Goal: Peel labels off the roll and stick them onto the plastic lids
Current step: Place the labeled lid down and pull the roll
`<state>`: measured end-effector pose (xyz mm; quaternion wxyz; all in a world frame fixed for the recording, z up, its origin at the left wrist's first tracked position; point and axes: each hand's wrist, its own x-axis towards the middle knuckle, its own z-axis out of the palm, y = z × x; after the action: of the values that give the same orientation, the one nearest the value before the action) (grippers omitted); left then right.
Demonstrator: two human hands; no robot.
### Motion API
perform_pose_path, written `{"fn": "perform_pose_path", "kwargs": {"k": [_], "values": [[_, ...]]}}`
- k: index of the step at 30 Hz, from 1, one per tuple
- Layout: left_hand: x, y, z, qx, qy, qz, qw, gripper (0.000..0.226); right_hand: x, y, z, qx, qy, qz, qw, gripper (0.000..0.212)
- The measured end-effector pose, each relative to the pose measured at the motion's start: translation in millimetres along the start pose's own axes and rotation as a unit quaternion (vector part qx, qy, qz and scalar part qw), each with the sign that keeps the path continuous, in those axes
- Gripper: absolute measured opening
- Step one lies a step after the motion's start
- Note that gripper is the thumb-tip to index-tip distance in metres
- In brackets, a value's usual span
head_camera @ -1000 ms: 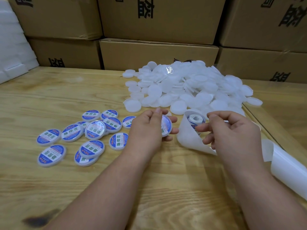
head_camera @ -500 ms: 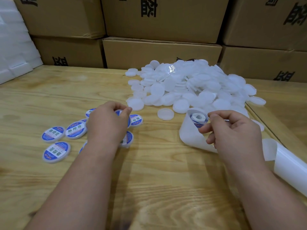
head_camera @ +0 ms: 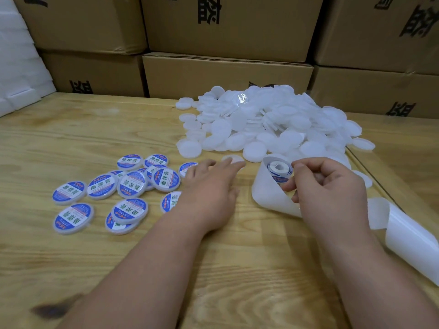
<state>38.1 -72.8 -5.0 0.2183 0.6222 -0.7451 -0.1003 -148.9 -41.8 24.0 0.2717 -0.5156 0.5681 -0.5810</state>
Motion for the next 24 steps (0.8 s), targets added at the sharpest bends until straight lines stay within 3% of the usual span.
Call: {"fn": "perform_pose_path", "kwargs": {"k": [9,14,17,20,24], "values": [[2,2,0,0.016,0.017,-0.011,1.0,0.047,-3,3,3,-0.113,-0.025,-0.026,0.993,0.013],[5,0,-1,0.032,0.035,-0.04,0.998,0.016,-3,5,4,-0.16,-0.052,-0.029,0.985,0.01],[4,-1,1,0.031,0.045,-0.041,0.998,0.015,-2,10,5,-0.176,-0.08,-0.013,0.981,0.011],[4,1,0,-0.012,0.077,-0.038,0.996,0.02,-1,14,5,-0.188,-0.096,-0.009,0.977,0.012],[1,8,-7,-0.156,0.118,-0.036,0.98,0.022,0,15,4,-0.214,-0.113,-0.002,0.97,0.012]]}}
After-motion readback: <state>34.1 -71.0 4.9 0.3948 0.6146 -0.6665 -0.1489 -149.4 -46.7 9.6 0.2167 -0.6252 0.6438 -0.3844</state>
